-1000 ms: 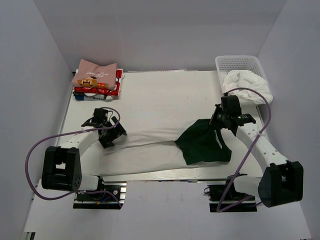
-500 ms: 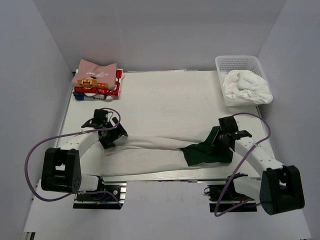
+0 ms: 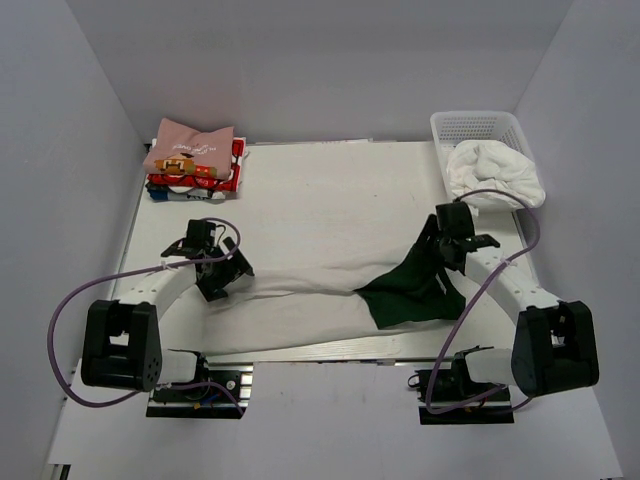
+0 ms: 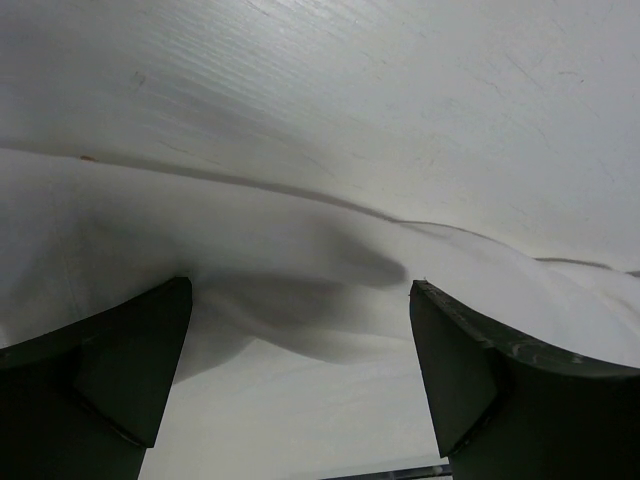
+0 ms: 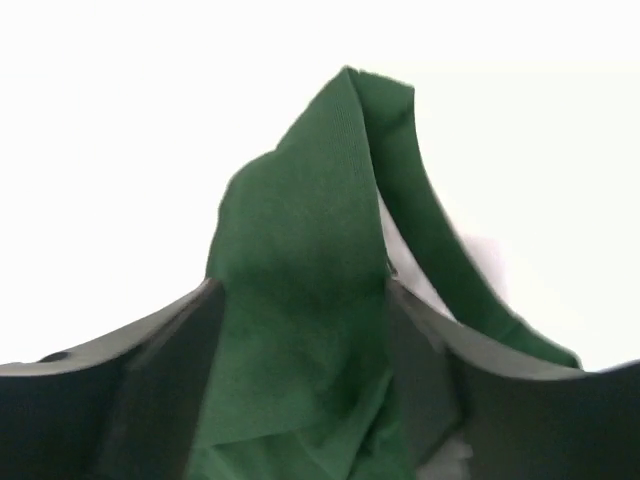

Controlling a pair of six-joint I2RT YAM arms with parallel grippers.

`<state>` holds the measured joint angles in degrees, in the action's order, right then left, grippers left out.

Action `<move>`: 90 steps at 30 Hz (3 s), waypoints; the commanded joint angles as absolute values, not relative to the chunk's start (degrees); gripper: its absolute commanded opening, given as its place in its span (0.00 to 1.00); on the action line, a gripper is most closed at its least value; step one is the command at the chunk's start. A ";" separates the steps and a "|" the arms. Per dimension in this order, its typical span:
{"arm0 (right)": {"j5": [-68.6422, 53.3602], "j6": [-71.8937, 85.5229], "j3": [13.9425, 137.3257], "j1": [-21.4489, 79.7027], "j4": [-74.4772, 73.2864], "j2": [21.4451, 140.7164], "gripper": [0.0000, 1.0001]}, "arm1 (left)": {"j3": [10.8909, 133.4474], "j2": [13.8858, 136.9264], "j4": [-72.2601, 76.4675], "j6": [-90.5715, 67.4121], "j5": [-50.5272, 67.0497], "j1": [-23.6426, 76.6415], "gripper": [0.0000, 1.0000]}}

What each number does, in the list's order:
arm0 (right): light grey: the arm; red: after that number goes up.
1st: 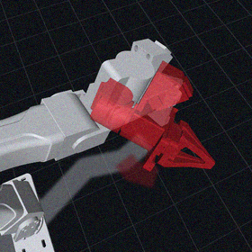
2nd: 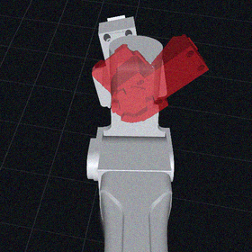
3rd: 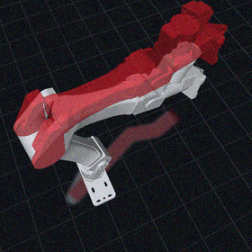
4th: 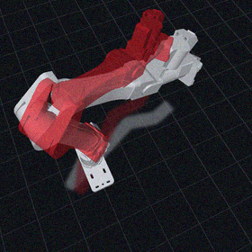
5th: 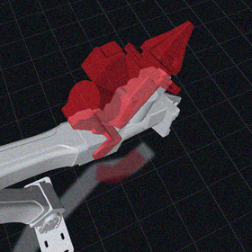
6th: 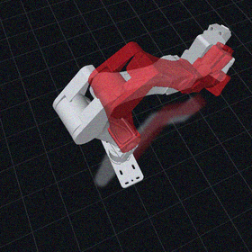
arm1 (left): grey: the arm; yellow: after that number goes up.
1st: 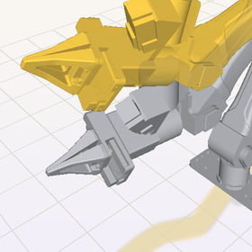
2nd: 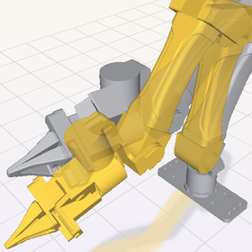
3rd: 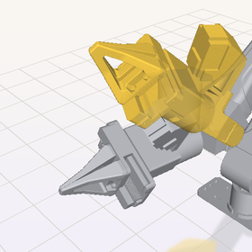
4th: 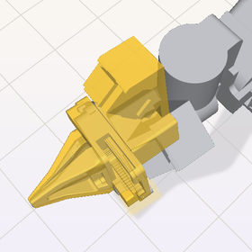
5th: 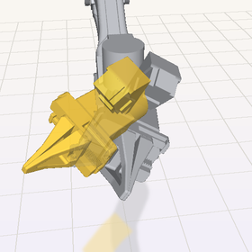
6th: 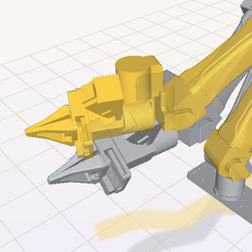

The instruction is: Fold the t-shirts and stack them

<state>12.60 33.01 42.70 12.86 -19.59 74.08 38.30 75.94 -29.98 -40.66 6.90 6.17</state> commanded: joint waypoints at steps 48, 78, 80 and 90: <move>-6.98 10.10 105.68 15.20 -21.79 121.92 0.90 | 58.07 64.34 -51.35 -30.95 9.32 15.38 1.00; -9.57 17.05 131.20 16.17 -35.00 150.88 0.90 | 61.33 107.39 -39.74 -30.93 27.49 43.86 0.92; -10.63 17.49 134.73 15.91 -32.53 153.02 0.90 | 68.00 110.81 -38.58 -30.94 27.51 45.87 0.92; -13.71 11.78 129.34 16.61 -23.38 134.25 0.90 | 76.39 103.11 -40.51 -31.46 15.22 50.09 0.99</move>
<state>-12.23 15.64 132.18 16.40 -25.02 146.91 76.31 110.54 -43.13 -31.94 21.37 49.47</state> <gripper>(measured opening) 0.904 0.994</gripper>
